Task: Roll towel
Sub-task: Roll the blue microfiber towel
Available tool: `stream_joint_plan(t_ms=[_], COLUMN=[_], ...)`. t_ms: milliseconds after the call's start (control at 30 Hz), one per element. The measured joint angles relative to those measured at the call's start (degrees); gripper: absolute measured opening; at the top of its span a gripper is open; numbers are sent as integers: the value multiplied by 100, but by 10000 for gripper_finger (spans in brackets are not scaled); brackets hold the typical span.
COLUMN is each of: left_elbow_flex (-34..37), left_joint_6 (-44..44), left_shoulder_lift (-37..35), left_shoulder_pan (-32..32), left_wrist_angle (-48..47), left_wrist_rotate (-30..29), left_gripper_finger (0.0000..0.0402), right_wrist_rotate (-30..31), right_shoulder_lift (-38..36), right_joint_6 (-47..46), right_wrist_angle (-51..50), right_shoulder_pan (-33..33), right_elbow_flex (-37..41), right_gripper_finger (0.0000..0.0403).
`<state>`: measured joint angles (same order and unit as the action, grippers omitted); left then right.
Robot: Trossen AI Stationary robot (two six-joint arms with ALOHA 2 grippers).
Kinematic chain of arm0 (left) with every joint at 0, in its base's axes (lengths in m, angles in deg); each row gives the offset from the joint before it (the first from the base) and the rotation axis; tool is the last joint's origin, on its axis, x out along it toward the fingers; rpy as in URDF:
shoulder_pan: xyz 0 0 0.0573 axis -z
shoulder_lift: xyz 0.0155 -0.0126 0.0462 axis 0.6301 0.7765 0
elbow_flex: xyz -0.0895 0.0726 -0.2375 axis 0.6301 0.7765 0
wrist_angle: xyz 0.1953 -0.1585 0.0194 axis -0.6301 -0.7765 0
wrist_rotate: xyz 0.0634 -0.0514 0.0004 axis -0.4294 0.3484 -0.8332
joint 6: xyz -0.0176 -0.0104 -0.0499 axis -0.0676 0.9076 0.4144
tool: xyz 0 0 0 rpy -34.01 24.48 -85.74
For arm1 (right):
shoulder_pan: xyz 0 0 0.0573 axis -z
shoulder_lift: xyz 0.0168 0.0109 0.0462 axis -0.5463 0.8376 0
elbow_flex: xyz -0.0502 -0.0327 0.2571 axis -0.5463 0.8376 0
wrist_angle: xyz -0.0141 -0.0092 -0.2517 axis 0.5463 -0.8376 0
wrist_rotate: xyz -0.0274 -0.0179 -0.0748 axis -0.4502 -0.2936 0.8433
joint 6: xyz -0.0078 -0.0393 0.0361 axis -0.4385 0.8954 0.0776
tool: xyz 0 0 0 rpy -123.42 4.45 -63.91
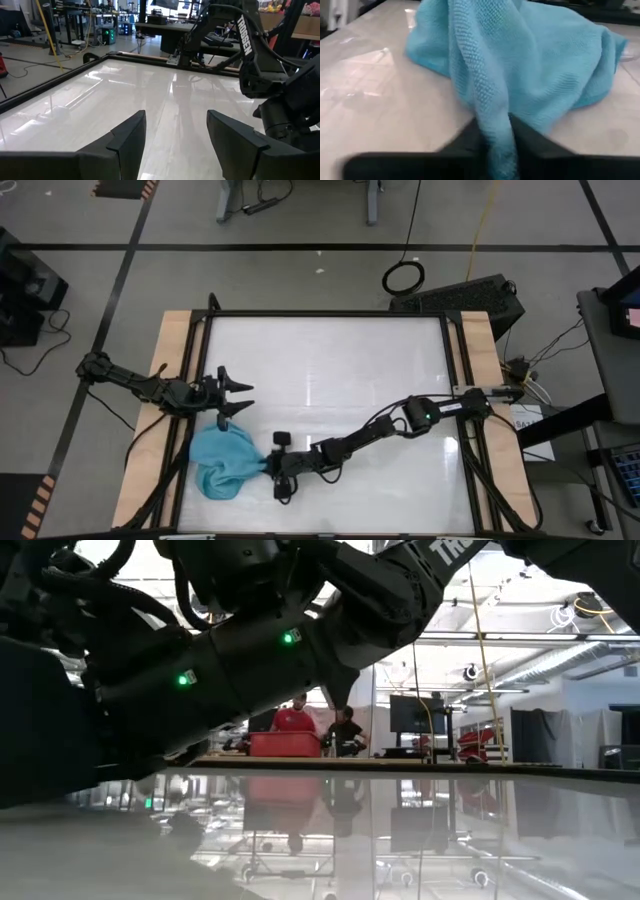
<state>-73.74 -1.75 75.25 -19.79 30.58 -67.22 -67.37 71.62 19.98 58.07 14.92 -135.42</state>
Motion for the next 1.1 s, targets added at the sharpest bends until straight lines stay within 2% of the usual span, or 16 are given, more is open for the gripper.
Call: stream_joint_plan(t_ms=[67,233,367,567,867,1100], left_elbow_flex=[-1,1,1,-1,-1,-1], left_joint_6=[0,0,0,0,0,2], left_shoulder_lift=[-2,0,0,-2,0,0], left_shoulder_pan=[0,0,0,0,0,0], left_wrist_angle=[2,2,0,2,28,123], left_wrist_rotate=[0,-1,0,0,-1,0], left_gripper_finger=[215,215,215,215,215,215], right_wrist_rotate=[-57,-32,255,266,961,994], right_shoulder_lift=[-79,-612,-1320,-2416,-4052,-4971], right_joint_6=[51,248,416,371,159,-298], right_wrist_angle=[-195,-1393,-2497,-4040,-5673,-6745], right_shoulder_pan=[11,18,-41,-111,-311,-321], right_elbow_flex=[2,22,22,22,21,20], right_gripper_finger=[17,4,3,1,1,0])
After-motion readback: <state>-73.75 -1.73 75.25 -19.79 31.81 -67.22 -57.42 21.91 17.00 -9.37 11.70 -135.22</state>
